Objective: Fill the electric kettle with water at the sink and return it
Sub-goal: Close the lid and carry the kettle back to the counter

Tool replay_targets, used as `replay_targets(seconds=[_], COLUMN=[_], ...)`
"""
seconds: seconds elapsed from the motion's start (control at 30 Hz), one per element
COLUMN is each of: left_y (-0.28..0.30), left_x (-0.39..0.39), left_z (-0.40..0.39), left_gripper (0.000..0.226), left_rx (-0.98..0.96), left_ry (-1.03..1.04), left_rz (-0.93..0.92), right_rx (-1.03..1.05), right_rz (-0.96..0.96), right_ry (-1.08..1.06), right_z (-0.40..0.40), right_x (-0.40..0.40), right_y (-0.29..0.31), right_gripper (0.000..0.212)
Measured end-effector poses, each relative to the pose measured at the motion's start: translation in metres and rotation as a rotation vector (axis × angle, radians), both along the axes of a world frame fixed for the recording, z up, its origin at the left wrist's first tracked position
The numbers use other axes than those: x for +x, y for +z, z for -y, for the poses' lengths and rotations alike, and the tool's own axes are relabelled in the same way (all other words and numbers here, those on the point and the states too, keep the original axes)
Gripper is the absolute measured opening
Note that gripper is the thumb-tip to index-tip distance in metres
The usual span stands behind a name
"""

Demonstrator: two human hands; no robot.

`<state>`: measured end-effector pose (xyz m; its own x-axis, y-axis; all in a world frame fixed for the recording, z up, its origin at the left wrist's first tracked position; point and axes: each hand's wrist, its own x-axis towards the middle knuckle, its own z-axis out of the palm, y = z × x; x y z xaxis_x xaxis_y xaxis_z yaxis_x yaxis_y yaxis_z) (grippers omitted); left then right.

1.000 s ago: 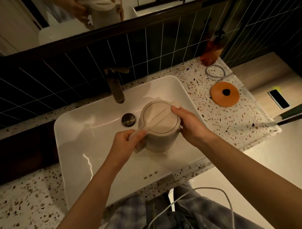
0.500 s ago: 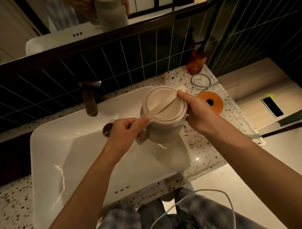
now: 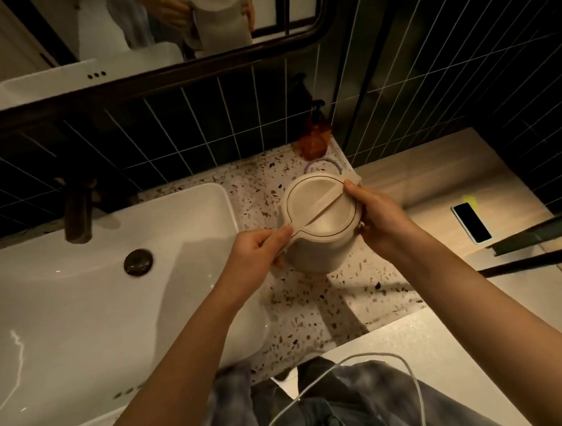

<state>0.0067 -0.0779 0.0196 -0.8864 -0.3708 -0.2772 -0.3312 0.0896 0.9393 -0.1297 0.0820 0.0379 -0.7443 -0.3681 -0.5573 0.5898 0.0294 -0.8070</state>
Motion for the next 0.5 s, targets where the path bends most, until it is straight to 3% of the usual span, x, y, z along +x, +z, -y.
replay_targets(seconds=[0.33, 0.5], left_y=[-0.029, -0.032], left_x=[-0.035, -0.047], left_z=[-0.047, -0.058], left_gripper=[0.051, 0.048], left_rx=[-0.025, 0.026], left_ry=[-0.106, -0.145], left_rz=[0.171, 0.174], right_rx=[0.057, -0.004], right_rz=[0.109, 0.122], right_ry=[-0.007, 0.082], right_z=[-0.035, -0.037], right_x=[-0.047, -0.074], right_y=[-0.036, -0.043], right_gripper=[0.010, 0.033])
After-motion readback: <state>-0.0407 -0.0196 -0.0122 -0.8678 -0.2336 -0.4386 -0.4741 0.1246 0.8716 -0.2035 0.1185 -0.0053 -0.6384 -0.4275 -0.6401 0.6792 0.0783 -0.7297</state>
